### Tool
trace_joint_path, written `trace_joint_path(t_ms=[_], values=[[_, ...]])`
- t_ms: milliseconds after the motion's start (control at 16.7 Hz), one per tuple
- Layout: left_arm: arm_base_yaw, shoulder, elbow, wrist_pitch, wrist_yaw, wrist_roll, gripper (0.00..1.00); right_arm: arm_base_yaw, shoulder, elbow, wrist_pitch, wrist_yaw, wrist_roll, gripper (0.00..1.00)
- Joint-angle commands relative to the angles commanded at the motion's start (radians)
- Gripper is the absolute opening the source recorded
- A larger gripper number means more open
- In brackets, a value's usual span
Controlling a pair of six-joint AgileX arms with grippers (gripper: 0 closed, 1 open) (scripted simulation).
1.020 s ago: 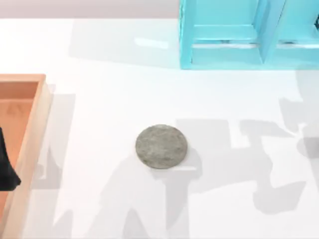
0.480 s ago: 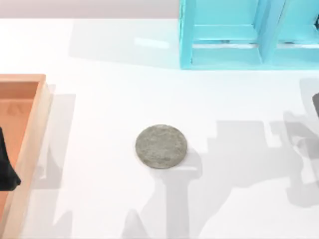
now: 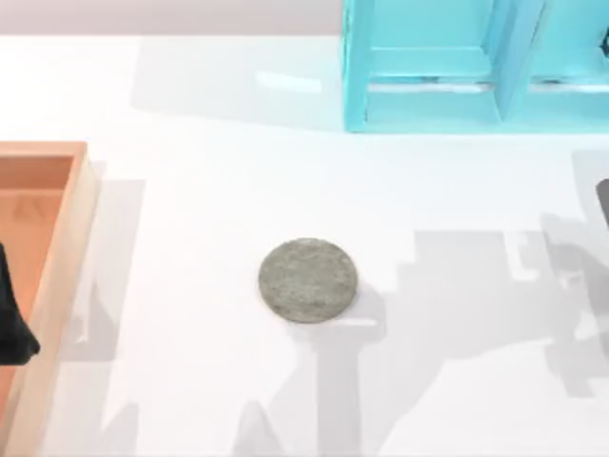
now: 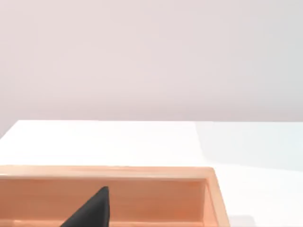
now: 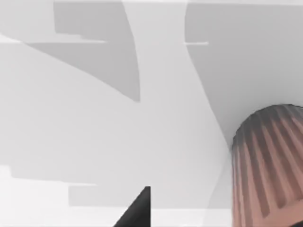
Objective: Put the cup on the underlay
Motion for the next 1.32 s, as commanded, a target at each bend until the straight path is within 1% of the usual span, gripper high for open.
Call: trace_joint_path(t_ms=[420, 480, 1080, 1200, 1320], values=[[0.000, 0.000, 0.000, 0.000, 0.000, 0.000, 1.00, 0.000, 0.000, 0.000, 0.000, 0.000, 0.000, 0.02], [0.000, 0.000, 0.000, 0.000, 0.000, 0.000, 1.00, 0.000, 0.000, 0.000, 0.000, 0.000, 0.000, 0.00], [0.000, 0.000, 0.000, 0.000, 0.000, 0.000, 1.00, 0.004, 0.003, 0.009, -0.004, -0.001, 0.010, 0.00], [0.000, 0.000, 0.000, 0.000, 0.000, 0.000, 1.00, 0.021, 0.018, 0.048, -0.025, -0.005, 0.056, 0.00], [0.000, 0.000, 0.000, 0.000, 0.000, 0.000, 1.00, 0.055, 0.033, 0.118, -0.056, -0.014, 0.145, 0.00]])
